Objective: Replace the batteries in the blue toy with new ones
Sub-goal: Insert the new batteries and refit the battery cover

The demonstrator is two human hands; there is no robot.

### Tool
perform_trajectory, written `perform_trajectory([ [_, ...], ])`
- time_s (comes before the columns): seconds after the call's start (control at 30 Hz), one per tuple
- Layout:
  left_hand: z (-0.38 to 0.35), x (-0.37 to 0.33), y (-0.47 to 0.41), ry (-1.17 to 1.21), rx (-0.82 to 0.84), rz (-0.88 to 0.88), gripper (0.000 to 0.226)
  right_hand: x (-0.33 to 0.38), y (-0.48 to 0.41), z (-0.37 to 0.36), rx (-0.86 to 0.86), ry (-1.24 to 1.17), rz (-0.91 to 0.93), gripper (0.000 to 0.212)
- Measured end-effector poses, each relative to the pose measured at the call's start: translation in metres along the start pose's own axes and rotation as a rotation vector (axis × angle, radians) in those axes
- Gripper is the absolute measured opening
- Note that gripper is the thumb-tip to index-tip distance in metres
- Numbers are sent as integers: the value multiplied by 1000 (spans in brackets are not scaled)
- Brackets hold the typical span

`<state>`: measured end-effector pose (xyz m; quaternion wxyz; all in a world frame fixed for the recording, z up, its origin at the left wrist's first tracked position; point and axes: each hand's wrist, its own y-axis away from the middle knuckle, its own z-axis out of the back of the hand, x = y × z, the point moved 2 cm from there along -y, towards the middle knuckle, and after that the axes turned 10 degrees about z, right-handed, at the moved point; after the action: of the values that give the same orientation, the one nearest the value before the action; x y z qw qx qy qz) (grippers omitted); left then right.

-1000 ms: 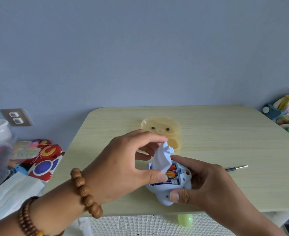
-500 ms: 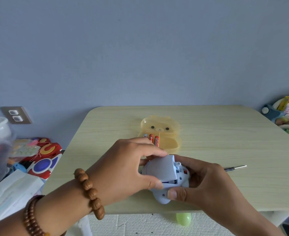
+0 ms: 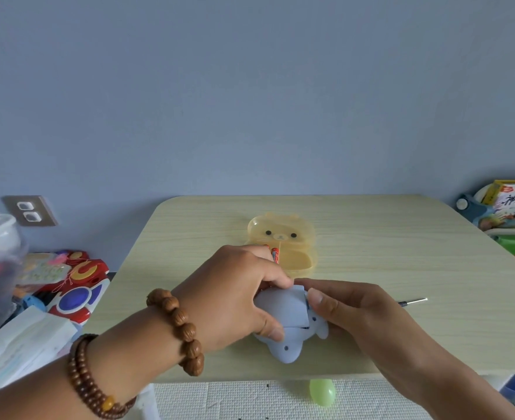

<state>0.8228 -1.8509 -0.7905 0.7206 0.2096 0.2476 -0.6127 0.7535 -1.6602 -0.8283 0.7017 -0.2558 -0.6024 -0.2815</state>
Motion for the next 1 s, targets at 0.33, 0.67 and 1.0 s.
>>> perform_trajectory([
  [0.33,-2,1,1,-19,3,-14,64,1,-3,7,50,-23,10,26],
  [0.67,-2,1,-1,-79,23,-32,59,-3,-10,13,47,-92,-40,26],
  [1.0,-5,15,10,-20,15,-114,62,-7,-8,12,-16,-49,-22,29],
])
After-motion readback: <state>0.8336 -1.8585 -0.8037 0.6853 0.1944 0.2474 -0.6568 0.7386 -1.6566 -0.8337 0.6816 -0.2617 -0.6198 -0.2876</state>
